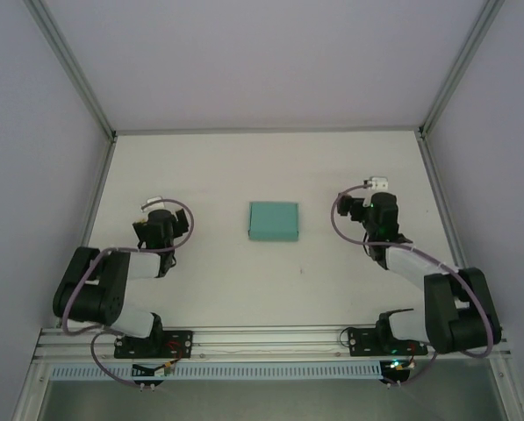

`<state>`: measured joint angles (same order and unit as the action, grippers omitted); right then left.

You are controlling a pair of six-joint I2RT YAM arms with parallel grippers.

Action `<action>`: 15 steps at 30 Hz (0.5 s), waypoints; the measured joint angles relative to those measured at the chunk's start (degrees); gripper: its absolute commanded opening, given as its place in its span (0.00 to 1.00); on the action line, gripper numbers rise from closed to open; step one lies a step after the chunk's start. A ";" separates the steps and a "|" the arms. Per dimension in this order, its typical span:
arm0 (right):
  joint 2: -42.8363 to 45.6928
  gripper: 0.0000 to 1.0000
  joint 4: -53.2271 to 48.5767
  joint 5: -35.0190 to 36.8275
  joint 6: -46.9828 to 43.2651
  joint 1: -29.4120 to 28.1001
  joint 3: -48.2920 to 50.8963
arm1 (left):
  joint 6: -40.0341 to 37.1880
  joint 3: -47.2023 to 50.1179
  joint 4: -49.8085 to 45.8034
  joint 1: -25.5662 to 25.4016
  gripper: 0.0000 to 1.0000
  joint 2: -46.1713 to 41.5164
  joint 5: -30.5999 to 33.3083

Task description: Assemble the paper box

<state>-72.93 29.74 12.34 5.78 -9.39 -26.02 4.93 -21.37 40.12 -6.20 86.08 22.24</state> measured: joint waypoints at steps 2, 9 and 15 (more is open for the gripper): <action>1.09 1.00 4.33 0.24 0.07 0.11 3.39 | -1.16 -1.05 3.43 0.85 1.00 3.13 -3.63; -12.70 1.00 23.50 0.76 0.26 3.67 10.16 | -1.60 -0.94 8.72 1.42 1.00 4.72 -6.78; -16.17 1.00 20.57 -5.27 1.38 7.56 4.44 | -1.64 -0.94 9.75 1.44 1.00 4.72 -7.26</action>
<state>-89.10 50.30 7.07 7.16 -1.83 -21.58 3.29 -22.31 49.87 -4.75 90.80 14.98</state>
